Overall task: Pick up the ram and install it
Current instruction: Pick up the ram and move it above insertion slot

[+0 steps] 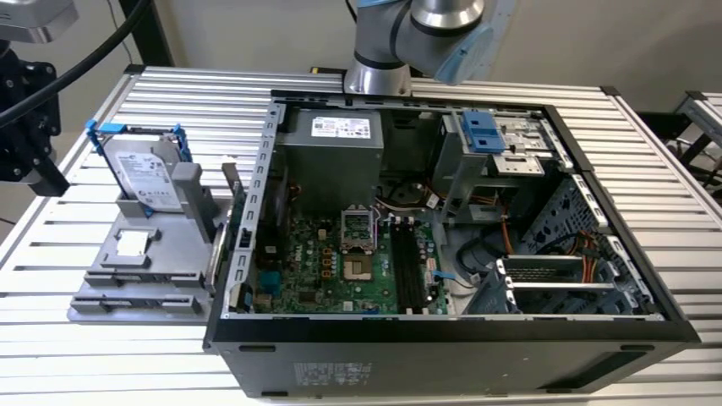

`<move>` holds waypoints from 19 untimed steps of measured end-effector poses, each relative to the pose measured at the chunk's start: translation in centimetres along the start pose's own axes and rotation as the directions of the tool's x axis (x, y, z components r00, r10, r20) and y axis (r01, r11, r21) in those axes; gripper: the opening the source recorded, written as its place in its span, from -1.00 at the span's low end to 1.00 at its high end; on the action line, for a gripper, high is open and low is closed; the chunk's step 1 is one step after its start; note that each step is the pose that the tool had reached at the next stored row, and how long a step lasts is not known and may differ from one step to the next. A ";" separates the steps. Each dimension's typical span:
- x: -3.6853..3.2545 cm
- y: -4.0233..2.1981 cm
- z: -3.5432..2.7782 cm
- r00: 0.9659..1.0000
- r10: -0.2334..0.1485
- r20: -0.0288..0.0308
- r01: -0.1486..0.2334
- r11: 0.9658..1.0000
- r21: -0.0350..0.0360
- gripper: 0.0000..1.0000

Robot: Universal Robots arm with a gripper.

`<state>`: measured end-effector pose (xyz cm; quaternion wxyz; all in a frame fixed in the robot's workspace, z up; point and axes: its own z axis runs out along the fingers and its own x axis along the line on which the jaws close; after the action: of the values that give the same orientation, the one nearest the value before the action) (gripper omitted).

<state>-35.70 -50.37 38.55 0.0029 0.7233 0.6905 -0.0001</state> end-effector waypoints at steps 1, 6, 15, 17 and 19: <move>0.00 0.00 0.00 1.000 0.000 0.000 0.000 1.000 0.000 -1.00; 0.00 0.00 0.00 1.000 0.000 0.000 0.000 1.000 0.000 1.00; 0.00 0.00 0.01 1.000 -0.001 0.000 0.001 1.000 0.000 1.00; 0.00 0.00 0.10 1.000 -0.009 0.000 0.009 1.000 0.000 1.00; 0.00 0.01 0.18 1.000 -0.022 0.001 0.022 1.000 0.000 1.00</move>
<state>-35.69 -50.38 38.37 0.0035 0.7158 0.6983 -0.0006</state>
